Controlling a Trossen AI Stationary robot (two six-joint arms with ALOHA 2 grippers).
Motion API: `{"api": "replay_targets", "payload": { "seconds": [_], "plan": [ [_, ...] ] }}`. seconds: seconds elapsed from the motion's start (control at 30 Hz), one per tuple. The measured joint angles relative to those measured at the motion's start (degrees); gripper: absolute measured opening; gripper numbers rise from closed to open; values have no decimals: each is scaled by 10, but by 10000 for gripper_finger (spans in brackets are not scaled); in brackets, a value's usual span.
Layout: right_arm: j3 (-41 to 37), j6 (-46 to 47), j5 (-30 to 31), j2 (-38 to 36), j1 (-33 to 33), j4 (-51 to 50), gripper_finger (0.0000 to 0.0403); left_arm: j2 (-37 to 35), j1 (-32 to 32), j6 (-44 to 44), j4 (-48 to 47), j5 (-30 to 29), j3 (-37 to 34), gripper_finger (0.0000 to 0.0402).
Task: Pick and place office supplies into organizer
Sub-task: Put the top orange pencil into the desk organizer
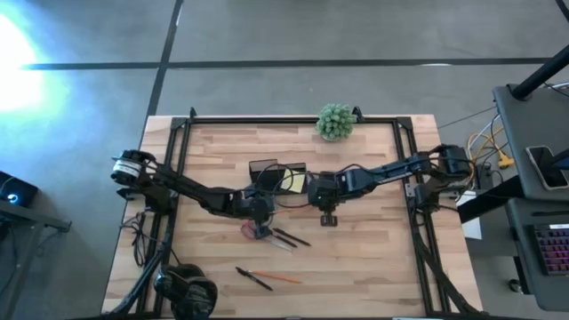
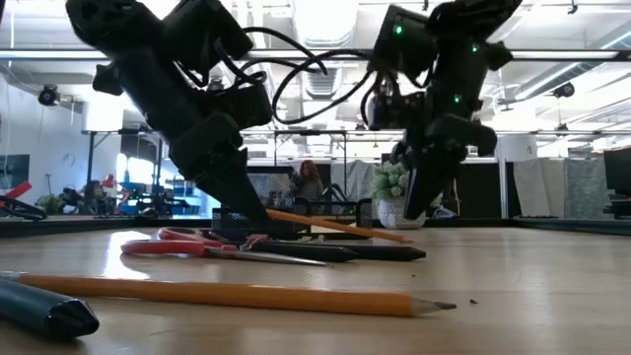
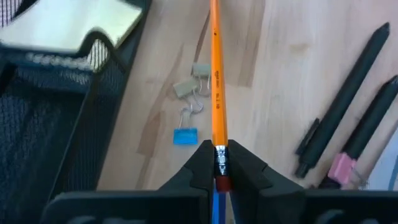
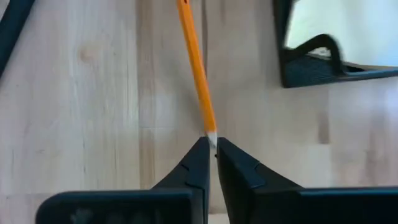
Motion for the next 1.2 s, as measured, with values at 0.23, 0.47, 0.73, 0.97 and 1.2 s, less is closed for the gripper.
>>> {"api": "replay_targets", "payload": {
  "seconds": [0.23, 0.47, 0.73, 0.97, 1.2],
  "plan": [
    [0, 54, 76, -87, 0, -12, 50, -77, -4, -28, -211, 26, 106, 7],
    [-1, 36, 195, -186, -5, -12, 63, -129, -4, -28, -581, -42, 289, 7],
    [-4, 39, 222, -213, -30, -13, 65, -103, 5, -43, -888, -123, 445, 7],
    [-12, 53, 221, -191, -32, -12, 63, -88, 31, -40, -907, -128, 472, 7],
    [-31, 78, 221, -170, -32, -10, 68, -60, 82, 20, -905, -81, 451, 7]
  ]
}}
